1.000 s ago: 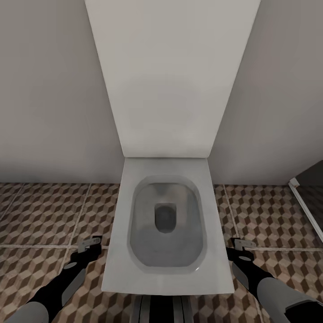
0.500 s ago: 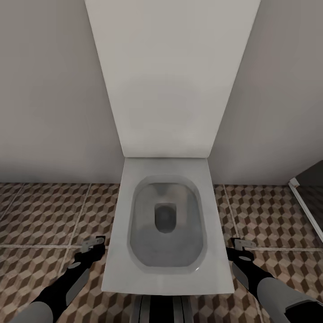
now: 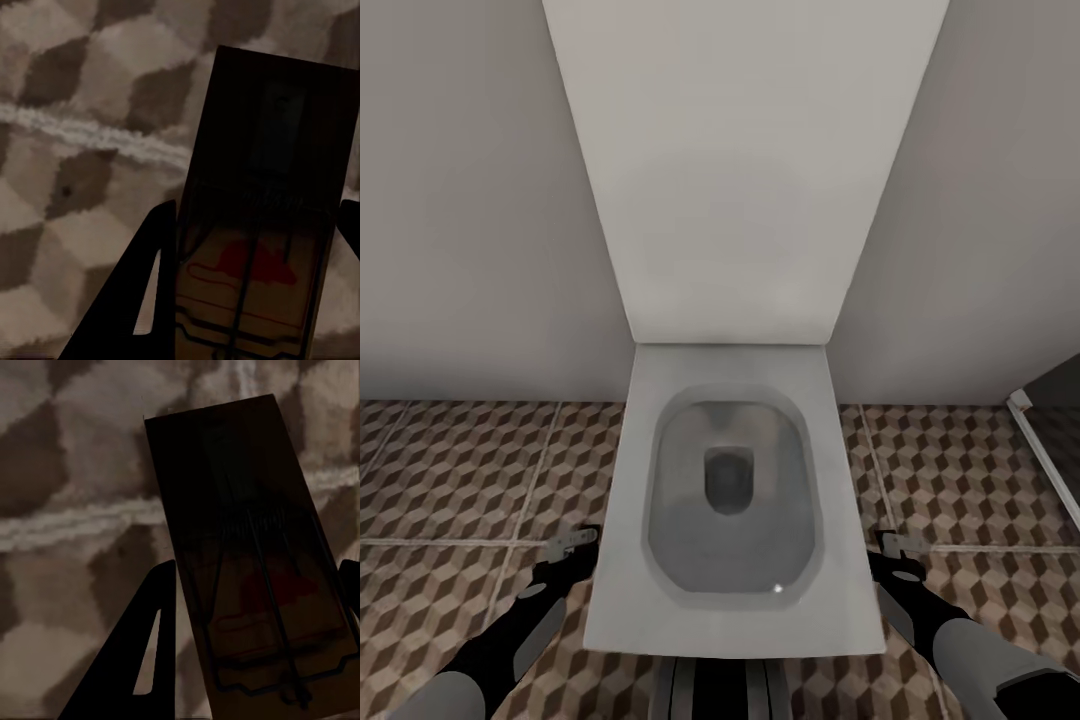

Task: Take the four mousetraps from the cabinet in the bathroom and place them on the bathroom floor. Make sure all four end up on the same floor surface, and ensure that at least two of them are either under or directly next to the same bathroom sink.

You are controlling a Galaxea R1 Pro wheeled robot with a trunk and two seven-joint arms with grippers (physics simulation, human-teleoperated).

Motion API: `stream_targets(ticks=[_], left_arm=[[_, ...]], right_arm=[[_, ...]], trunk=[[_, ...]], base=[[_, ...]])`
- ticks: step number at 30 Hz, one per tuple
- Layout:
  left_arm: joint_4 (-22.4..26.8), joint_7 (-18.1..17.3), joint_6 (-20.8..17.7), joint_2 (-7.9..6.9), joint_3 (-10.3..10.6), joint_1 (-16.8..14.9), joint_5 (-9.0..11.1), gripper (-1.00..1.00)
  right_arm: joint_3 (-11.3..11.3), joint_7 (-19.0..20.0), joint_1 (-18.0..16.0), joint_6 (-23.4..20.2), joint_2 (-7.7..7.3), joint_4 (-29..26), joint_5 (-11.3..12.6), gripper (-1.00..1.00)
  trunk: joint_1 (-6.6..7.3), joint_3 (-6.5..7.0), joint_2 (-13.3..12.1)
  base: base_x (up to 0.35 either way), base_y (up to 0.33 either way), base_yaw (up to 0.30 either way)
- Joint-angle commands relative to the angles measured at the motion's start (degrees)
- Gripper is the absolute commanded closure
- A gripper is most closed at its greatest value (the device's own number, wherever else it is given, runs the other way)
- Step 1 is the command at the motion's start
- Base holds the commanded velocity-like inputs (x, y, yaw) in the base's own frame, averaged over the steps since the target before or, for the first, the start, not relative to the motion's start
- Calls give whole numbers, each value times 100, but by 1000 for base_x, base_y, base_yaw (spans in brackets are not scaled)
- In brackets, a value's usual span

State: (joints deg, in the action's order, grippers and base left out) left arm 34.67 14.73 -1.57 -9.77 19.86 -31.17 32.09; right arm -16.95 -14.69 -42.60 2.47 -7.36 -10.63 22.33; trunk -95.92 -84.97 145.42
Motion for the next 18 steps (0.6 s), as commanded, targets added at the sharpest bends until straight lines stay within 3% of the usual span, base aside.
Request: stream_targets(ticks=[1,10,18], left_arm=[[17,77,-20,-9,53,-3,25,100],[22,74,-9,-15,61,-3,24,100],[21,80,13,-9,62,-3,18,100]], right_arm=[[-45,-8,-2,26,-2,0,70,100],[-45,-7,-2,26,-2,0,63,100],[-45,-7,-2,26,-2,0,61,100]], trunk=[[-1,-26,3],[-24,-226,15],[-24,-226,15]], base=[[0,0,0],[0,0,0],[0,0,0]])
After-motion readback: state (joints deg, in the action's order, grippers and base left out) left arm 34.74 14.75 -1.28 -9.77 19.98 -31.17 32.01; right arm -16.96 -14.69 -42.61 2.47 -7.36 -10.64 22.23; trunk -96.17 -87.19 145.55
